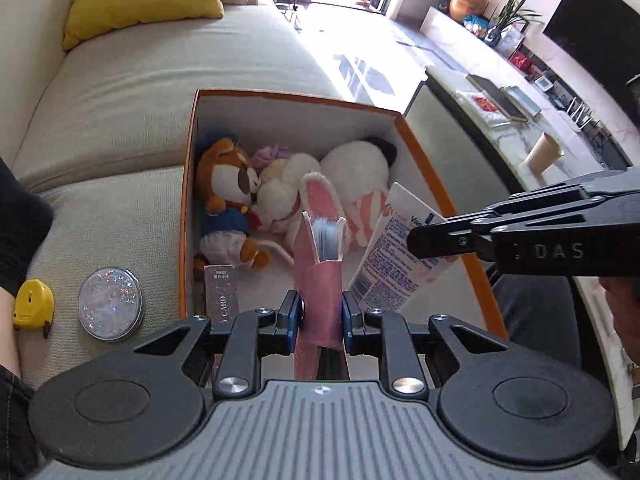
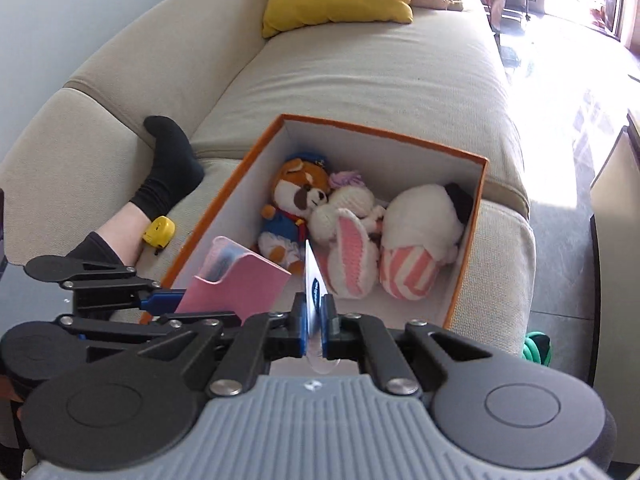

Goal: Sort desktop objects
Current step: 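Carry the pink card holder and Vaseline tube over the orange box, then lower the Vaseline tube into the box and open the right tool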

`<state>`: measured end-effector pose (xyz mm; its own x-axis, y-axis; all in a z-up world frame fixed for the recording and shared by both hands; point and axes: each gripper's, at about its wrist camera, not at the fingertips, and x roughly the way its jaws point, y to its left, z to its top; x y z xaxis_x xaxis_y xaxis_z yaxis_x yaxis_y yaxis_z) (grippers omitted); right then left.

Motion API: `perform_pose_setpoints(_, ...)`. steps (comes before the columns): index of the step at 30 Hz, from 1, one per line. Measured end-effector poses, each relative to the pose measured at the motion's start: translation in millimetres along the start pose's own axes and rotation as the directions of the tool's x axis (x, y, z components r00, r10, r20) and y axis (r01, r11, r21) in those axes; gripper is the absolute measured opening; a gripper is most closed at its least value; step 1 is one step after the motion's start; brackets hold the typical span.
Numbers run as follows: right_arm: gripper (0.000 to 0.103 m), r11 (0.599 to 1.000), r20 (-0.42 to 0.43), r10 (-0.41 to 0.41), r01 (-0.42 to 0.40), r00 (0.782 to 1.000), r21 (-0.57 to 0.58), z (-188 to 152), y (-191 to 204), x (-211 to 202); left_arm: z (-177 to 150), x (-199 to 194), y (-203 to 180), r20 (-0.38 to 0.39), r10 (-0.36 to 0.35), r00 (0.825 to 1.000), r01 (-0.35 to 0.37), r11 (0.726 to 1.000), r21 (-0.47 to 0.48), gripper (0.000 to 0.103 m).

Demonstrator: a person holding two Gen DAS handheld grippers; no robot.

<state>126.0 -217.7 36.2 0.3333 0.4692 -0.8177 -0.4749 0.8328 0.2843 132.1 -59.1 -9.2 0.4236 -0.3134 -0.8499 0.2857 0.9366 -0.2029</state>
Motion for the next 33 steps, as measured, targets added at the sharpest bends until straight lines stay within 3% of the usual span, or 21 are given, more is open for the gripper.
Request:
perform_pose_setpoints(6,0.006,0.996,0.004,0.066,-0.066,0.998,0.058,1.6,-11.2,24.2,-10.7,19.1,-3.5,-0.063,0.112,0.992,-0.112,0.994,0.013,0.024)
perform_pose_setpoints(12,0.006,0.986,0.01,0.125,-0.125,0.992,0.112,6.5,-11.3,45.2,-13.3,28.1,-8.6,-0.065,0.182,0.981,-0.179,0.983,0.047,0.024)
perform_pose_setpoints(17,0.006,0.987,0.018,0.116,-0.117,0.993,0.111,4.6,-6.8,52.6,-20.4,35.6,-13.1,-0.051,0.226,0.973,-0.22,0.97,0.107,0.027)
perform_pose_setpoints(20,0.006,0.984,0.011,0.121,-0.121,0.993,0.129,2.3,-6.9,57.2,-27.1,35.8,-18.6,-0.023,0.253,0.967,-0.245,0.954,0.175,0.028)
perform_pose_setpoints(28,0.007,0.982,0.016,0.125,-0.126,0.992,0.14,1.3,2.1,60.2,-43.9,35.5,-38.6,0.062,0.348,0.936,-0.346,0.866,0.362,0.029)
perform_pose_setpoints(33,0.007,0.989,0.017,0.099,-0.1,0.995,0.105,0.9,9.7,59.2,-51.3,29.4,-41.8,0.081,0.353,0.932,-0.356,0.85,0.388,0.029)
